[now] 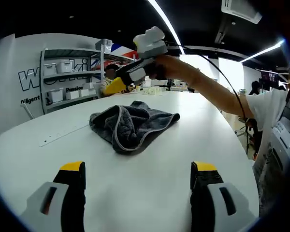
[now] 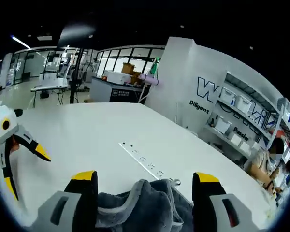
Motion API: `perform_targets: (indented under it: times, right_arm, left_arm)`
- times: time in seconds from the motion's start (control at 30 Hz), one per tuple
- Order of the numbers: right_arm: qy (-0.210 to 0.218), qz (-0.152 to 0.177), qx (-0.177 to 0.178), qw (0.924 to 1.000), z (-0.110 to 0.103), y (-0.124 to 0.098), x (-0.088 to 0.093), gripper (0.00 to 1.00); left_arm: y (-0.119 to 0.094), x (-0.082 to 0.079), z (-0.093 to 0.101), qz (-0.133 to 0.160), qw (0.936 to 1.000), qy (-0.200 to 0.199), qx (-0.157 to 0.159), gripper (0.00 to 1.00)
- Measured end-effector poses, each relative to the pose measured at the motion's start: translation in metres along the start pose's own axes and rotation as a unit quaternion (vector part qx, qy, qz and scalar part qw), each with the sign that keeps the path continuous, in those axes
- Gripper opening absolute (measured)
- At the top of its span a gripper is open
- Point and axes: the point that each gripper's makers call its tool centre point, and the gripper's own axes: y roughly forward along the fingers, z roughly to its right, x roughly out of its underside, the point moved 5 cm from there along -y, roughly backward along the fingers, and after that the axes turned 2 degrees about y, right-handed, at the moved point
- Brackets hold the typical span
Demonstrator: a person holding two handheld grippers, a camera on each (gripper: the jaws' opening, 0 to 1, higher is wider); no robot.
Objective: Fold the towel on the table until its edges align and the towel forms a compact rectangular stack.
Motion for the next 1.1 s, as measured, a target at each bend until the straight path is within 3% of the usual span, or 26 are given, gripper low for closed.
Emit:
perform_targets:
  times: [0.17, 0.3, 0.43, 0.73, 0.83, 1.1]
  right_arm:
    - [-0.009, -0.052, 0.0, 0.9986, -0.007, 0.031, -0.001, 0.71]
    - [-0.033, -0.096, -0.002, 0.9949, -0.008, 0.057, 0.015, 0.62]
    - [-0.036, -0.127, -0.018, 0.991, -0.013, 0.071, 0.029, 0.58]
    - [-0.045, -0.179, -0.033, 0.9823, -0.014, 0.088, 0.061, 0.27]
    - [-0.059, -0.173, -0.039, 0.9823, -0.014, 0.094, 0.065, 0.11]
    - [-0.053, -0.157, -0.041, 0.9854, -0.013, 0.093, 0.059, 0.06]
  left_arm:
    - [-0.009, -0.001, -0.007, -0.008, 1.0, -0.004, -0.003, 0.95]
    - [-0.013, -0.004, -0.01, -0.009, 0.9999, -0.006, -0.004, 0.94]
    - [-0.013, -0.005, -0.01, -0.009, 0.9999, -0.006, -0.004, 0.94]
    - [-0.011, -0.006, -0.01, -0.005, 0.9999, -0.002, -0.009, 0.94]
    - [-0.012, -0.004, -0.01, -0.002, 0.9999, -0.003, -0.011, 0.93]
    - [-0.011, 0.001, -0.008, 0.001, 0.9999, -0.002, -0.014, 0.93]
